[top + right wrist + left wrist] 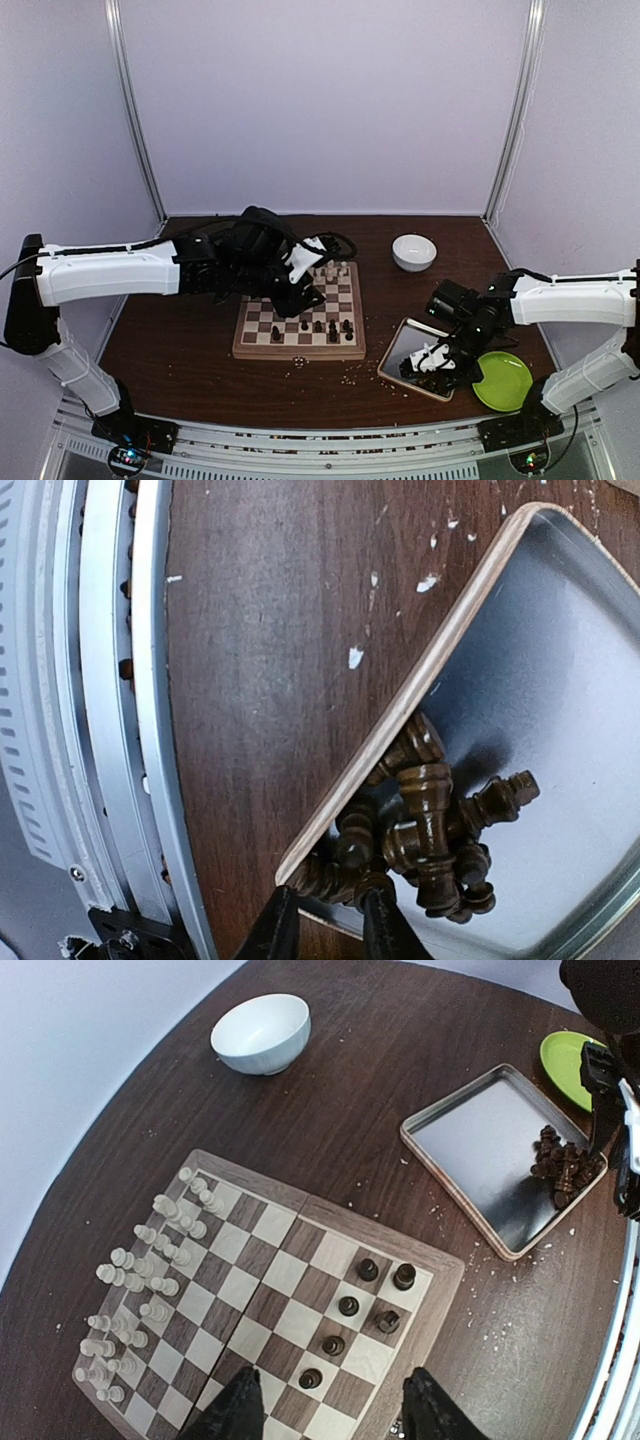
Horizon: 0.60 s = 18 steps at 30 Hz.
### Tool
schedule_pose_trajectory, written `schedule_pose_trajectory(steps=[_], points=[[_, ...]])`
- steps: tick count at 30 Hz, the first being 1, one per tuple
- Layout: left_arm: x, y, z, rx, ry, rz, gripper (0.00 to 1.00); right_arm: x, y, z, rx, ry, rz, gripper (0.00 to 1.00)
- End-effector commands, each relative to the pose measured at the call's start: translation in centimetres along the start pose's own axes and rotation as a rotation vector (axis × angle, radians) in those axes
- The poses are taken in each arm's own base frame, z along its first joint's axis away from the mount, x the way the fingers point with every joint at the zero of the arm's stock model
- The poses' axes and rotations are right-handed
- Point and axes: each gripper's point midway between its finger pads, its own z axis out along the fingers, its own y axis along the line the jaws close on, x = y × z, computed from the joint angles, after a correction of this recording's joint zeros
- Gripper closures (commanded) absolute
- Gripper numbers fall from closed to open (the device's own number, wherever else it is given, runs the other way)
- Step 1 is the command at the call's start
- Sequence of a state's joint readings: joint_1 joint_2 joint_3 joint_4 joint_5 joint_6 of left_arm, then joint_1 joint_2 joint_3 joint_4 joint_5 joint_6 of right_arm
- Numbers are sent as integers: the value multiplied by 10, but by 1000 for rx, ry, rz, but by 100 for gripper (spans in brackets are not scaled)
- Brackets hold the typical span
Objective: Set up the chess pieces on the board
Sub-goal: Pick up the rook from the storage box.
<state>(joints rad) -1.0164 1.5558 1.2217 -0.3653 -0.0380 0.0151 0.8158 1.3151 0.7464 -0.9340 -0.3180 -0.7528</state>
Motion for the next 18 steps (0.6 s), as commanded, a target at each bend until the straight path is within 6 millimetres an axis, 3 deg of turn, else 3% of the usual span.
schedule_pose_trajectory(steps=[1,9,18], points=[[-15,1,1,-11,-48,-15,51,7,-14,9,75,58,20,76],[-14,2,1,-17,-46,-20,51,1,-21,2,116,35,17,76],[-12,4,4,-27,-46,-19,51,9,-22,10,132,72,17,73]])
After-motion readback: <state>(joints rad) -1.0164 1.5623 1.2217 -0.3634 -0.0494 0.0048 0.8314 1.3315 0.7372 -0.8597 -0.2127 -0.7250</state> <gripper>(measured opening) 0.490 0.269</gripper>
